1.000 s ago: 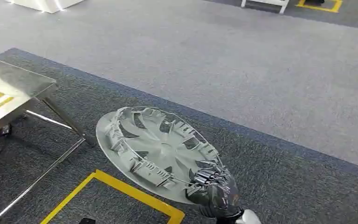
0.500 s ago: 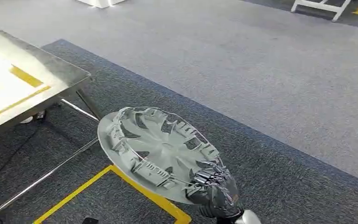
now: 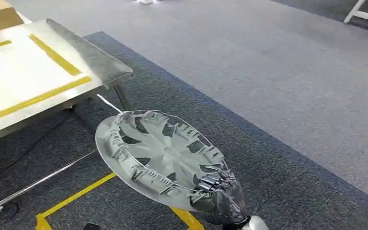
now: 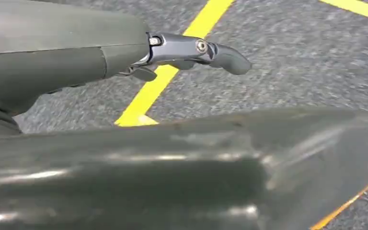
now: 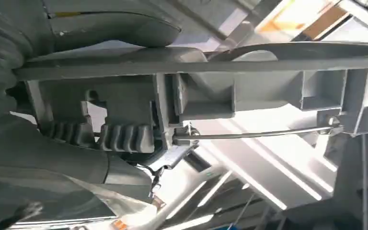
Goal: Take the parts from the cabinet and place them on the table.
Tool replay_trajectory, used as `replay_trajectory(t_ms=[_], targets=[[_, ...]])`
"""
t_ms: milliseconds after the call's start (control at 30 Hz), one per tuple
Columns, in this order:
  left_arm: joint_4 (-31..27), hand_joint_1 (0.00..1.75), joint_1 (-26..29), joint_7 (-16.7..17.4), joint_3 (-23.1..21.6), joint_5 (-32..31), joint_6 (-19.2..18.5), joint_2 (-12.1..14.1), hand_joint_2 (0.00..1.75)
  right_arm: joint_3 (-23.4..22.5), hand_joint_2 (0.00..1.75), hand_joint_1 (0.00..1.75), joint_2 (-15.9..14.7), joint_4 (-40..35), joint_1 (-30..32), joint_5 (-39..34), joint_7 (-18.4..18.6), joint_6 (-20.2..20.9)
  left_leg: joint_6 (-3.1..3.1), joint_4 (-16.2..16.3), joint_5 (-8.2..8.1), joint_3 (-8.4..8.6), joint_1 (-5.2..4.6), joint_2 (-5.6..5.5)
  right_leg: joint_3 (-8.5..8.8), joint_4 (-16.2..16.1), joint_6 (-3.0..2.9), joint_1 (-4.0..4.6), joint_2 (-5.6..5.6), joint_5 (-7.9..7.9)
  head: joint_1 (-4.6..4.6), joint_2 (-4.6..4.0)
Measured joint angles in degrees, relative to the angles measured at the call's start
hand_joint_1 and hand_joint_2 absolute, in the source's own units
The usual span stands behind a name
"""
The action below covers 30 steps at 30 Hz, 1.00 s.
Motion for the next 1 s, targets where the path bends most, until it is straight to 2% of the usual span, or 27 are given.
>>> replay_trajectory(t_ms=[33,67,100,133,167,200,233,267,300,333,367,433,467,500,533,567,600,633,667,700,733,767,800,833,867,967,1000], targets=[[0.0,0.00,-0.2,0.0,0.0,0.0,0.0,0.0,0.00,-0.1,1.75,1.75,0.0,-0.2,0.1,0.0,0.0,0.0,0.51,0.0,0.02,0.01,0.17,-0.59,-1.27,2.8,-0.05,-0.07,2.76,-1.79,0.20,0.00],[0.0,0.00,-0.4,0.0,0.0,0.0,0.0,0.0,0.00,-0.2,1.75,1.75,0.0,-0.2,0.1,0.0,0.0,0.0,0.73,0.0,0.01,-0.03,0.18,-1.32,-3.52,7.3,0.01,-0.08,4.16,-3.84,0.57,0.00],[0.0,0.00,-0.4,0.0,0.0,0.0,0.0,-0.1,0.00,-0.2,1.75,1.75,0.0,-0.2,0.2,0.0,0.0,0.0,0.79,0.0,-0.02,-0.01,0.15,-1.95,-6.07,12.1,0.07,-0.07,4.83,-5.76,0.61,0.00],[0.0,0.00,-0.4,0.0,0.0,-0.1,0.0,-0.2,0.00,-0.2,1.75,1.75,0.0,-0.2,0.2,0.0,0.0,0.0,0.85,0.0,-0.06,0.03,0.06,-2.70,-8.53,16.2,0.11,-0.02,5.08,-6.81,0.57,0.00],[0.0,0.00,-0.3,0.0,0.0,0.0,0.0,-0.2,0.00,-0.2,1.75,1.75,0.0,-0.2,0.3,0.0,0.0,0.0,0.88,0.0,-0.09,0.12,-0.01,-3.37,-9.82,17.6,0.06,-0.01,5.12,-6.36,0.61,0.00],[0.0,0.00,-0.3,0.0,0.0,0.0,0.0,-0.2,0.00,-0.3,1.75,1.75,0.0,-0.2,0.4,0.0,0.0,0.0,0.91,0.0,-0.13,0.26,-0.05,-4.20,-9.73,16.2,-0.07,0.01,5.17,-4.43,0.55,0.00],[0.0,0.00,-0.2,0.0,0.0,-0.1,0.0,-0.2,0.00,-0.3,1.75,1.75,0.0,-0.2,0.4,0.0,0.0,0.0,0.90,0.0,-0.21,0.44,-0.06,-5.05,-8.36,12.4,-0.22,0.00,5.33,-1.49,0.61,0.00],[0.0,0.00,-0.3,0.0,0.0,0.0,0.0,-0.2,0.00,-0.3,1.75,1.75,0.0,-0.2,0.4,0.0,0.0,0.0,0.76,0.0,-0.31,0.69,-0.05,-5.88,-6.10,7.0,-0.48,-0.01,5.83,1.70,0.59,0.00],[0.0,0.00,-0.3,0.0,0.0,0.0,0.0,-0.3,0.00,-0.3,1.75,1.75,0.0,-0.2,0.4,0.0,0.0,0.0,0.56,0.1,-0.45,0.79,0.00,-6.50,-4.08,2.1,-0.67,-0.12,7.66,3.99,0.61,0.00],[0.0,0.00,-0.4,0.0,0.0,0.0,0.0,-0.3,0.00,-0.3,1.75,1.75,0.0,-0.1,0.3,0.0,0.0,0.0,0.29,0.3,-0.56,0.54,-0.28,-6.95,-3.38,0.6,-0.92,-0.37,10.48,3.06,0.42,0.00],[0.0,0.00,-0.4,0.0,0.0,0.0,0.0,-0.3,0.00,-0.3,1.75,1.75,0.0,-0.3,0.4,0.0,0.0,0.0,0.05,0.5,-0.54,0.17,-0.03,-7.63,-2.65,-0.2,-0.95,-0.46,10.06,3.03,0.46,0.00],[0.0,0.00,-0.2,0.0,0.0,-0.1,0.0,-0.3,0.00,-0.3,1.75,1.75,0.0,-0.3,0.4,0.1,-0.1,0.0,-0.76,0.2,-0.24,-0.03,0.40,-8.60,-2.58,-0.1,-1.33,0.01,9.27,3.02,0.57,0.00],[0.0,0.00,-0.1,0.0,0.0,-0.1,0.0,-0.3,0.00,-0.3,1.75,1.75,0.0,-0.3,0.5,0.1,-0.2,0.0,-1.06,0.2,-0.30,-0.11,0.21,-9.26,-2.30,-0.5,-1.66,-0.33,8.62,3.13,0.42,0.00],[0.0,0.00,0.0,0.1,0.0,-0.1,0.0,-0.1,0.00,-0.4,1.75,1.75,0.2,-0.5,0.5,0.2,-0.3,0.0,-1.20,0.8,-0.83,-0.02,0.15,-8.21,-1.89,-0.8,-1.88,-0.62,7.67,3.26,0.64,0.00],[0.0,0.00,-0.1,0.1,0.0,-0.1,0.0,-0.3,0.00,-0.6,1.75,1.75,0.2,-0.6,0.7,0.2,-0.4,0.0,-1.73,2.6,-2.08,-0.82,-0.05,-5.46,-1.61,-1.0,-2.29,-0.67,7.15,3.08,-0.09,0.00],[0.0,0.00,-0.3,0.1,0.0,-0.1,0.0,-0.3,0.00,-0.8,1.75,1.75,0.4,-0.7,0.8,0.3,-0.7,0.0,-2.15,6.1,-4.08,-2.53,0.14,-3.87,-1.46,-1.0,-2.48,-0.62,6.28,2.99,-0.28,0.00],[0.0,0.00,-0.4,0.1,0.0,-0.2,0.0,-0.3,0.00,-0.9,1.75,1.75,0.4,-0.7,0.7,0.4,-0.9,0.0,-2.49,11.2,-6.45,-4.96,0.43,-3.00,-1.28,-1.0,-2.64,-0.54,5.38,2.82,-0.26,0.00],[0.0,0.00,-0.5,0.1,0.0,-0.2,0.0,-0.3,0.00,-1.1,1.75,1.75,0.4,-0.7,0.7,0.5,-1.1,0.0,-2.71,15.1,-7.82,-6.86,0.60,-2.73,-1.19,-1.0,-2.65,-0.53,4.67,2.68,-0.26,0.00],[0.0,0.00,-0.4,0.1,0.0,-0.2,0.0,-0.3,0.00,-1.2,1.75,1.75,0.5,-0.7,0.7,0.7,-1.3,0.0,-2.95,17.4,-8.09,-8.13,0.77,-2.68,-1.07,-1.0,-2.63,-0.55,3.93,2.51,-0.28,0.00],[0.0,0.00,-0.2,0.1,0.0,-0.1,0.0,-0.3,0.00,-1.2,1.75,1.75,0.6,-0.7,0.7,0.9,-1.4,0.0,-3.13,16.9,-6.95,-7.94,0.95,-2.65,-0.87,-1.0,-2.56,-0.58,3.28,2.35,-0.28,0.00],[0.0,0.00,-0.2,0.1,0.0,-0.1,0.0,-0.3,0.00,-1.4,1.75,1.75,0.8,-0.7,0.6,1.0,-1.6,0.0,-3.20,14.1,-4.74,-6.66,1.09,-2.50,-0.64,-0.9,-2.48,-0.60,2.64,2.17,-0.28,0.00],[0.0,0.00,-0.2,0.1,0.0,-0.1,0.0,-0.2,0.00,-1.5,1.75,1.75,1.0,-0.7,0.5,1.1,-1.9,0.0,-3.17,9.3,-1.94,-4.37,1.17,-2.07,-0.28,-0.9,-2.33,-0.63,2.00,1.96,-0.26,0.00],[0.0,0.00,-0.2,0.1,0.0,-0.1,0.0,-0.2,0.00,-1.6,1.75,1.75,1.1,-0.7,0.4,1.2,-2.1,0.0,-3.07,4.3,0.53,-1.92,1.16,-0.83,0.12,-0.9,-2.12,-0.65,1.52,1.69,-0.28,0.00],[0.0,0.00,-0.3,0.2,0.0,-0.1,-0.1,-0.3,0.00,-1.6,1.75,1.75,1.2,-0.7,0.2,1.2,-2.3,0.0,-2.94,1.6,0.47,-0.51,0.74,2.22,0.31,-1.0,-1.79,-0.40,1.13,1.46,-0.30,0.00],[0.0,0.00,-0.6,0.3,0.0,-0.2,-0.2,-0.3,0.00,-1.6,1.75,1.75,1.3,-0.8,0.2,1.2,-2.3,0.0,-2.28,0.4,0.10,-0.41,0.12,2.82,0.22,-0.7,-1.30,0.09,0.69,1.15,-0.59,0.00],[0.0,0.00,-0.6,0.7,-0.1,-0.1,-0.2,-0.4,0.00,-1.6,1.75,1.75,1.4,-1.1,0.0,1.1,-2.3,0.0,-1.16,0.7,-0.07,-0.96,0.05,1.16,0.85,-1.3,-0.54,0.17,-1.23,0.98,-0.06,0.00],[0.0,0.00,-0.6,0.9,-0.1,-0.1,-0.2,-0.3,0.00,-1.6,1.75,1.75,1.4,-1.1,-0.1,0.8,-2.3,0.0,-0.52,0.3,0.22,-0.67,0.47,0.39,0.76,-1.1,0.02,-0.09,-0.91,0.49,-0.04,0.00]])
